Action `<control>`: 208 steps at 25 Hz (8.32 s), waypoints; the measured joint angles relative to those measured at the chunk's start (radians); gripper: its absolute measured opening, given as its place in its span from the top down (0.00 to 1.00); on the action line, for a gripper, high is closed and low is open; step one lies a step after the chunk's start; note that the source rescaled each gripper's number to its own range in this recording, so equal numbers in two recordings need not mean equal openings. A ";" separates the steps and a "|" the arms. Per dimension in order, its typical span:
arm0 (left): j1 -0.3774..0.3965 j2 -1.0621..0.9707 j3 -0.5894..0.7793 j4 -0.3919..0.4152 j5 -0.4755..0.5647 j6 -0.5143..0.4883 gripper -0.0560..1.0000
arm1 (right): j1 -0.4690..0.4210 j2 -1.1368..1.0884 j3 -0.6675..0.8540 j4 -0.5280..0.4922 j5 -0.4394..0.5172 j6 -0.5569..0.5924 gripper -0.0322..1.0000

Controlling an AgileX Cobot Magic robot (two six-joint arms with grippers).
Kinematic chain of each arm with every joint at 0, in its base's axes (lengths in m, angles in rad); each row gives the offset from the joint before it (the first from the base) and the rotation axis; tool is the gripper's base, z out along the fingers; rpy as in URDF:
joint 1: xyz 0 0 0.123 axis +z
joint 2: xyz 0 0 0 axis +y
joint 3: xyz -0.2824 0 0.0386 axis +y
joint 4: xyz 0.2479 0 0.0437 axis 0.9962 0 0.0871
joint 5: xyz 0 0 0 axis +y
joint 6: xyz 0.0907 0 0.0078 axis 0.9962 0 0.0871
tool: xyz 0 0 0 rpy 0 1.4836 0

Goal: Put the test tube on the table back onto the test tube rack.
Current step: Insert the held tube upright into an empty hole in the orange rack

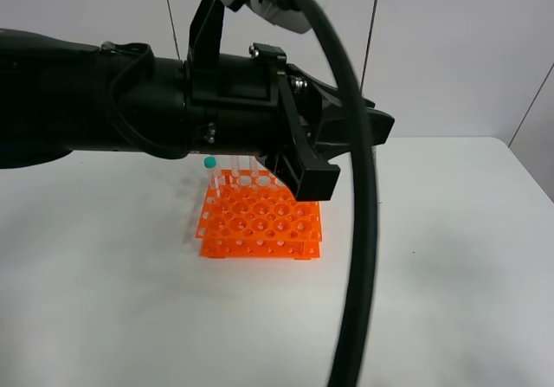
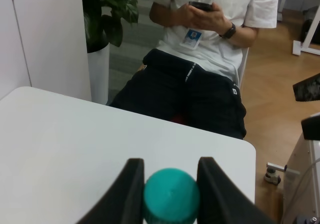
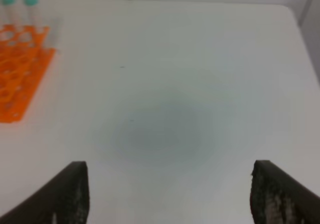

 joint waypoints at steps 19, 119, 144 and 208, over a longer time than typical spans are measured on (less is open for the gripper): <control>0.000 0.000 0.000 -0.001 0.016 0.001 0.94 | 0.012 0.000 0.000 0.001 -0.001 0.000 0.00; 0.337 0.464 0.002 1.806 -0.835 -1.809 0.94 | 0.012 0.000 0.000 0.002 -0.001 0.002 0.00; 0.355 0.499 0.001 1.809 -0.854 -1.806 0.94 | 0.012 0.000 0.000 0.002 -0.001 0.002 0.00; 0.367 0.554 -0.001 1.809 -0.831 -1.881 0.94 | 0.012 0.000 0.000 0.002 -0.001 0.002 0.00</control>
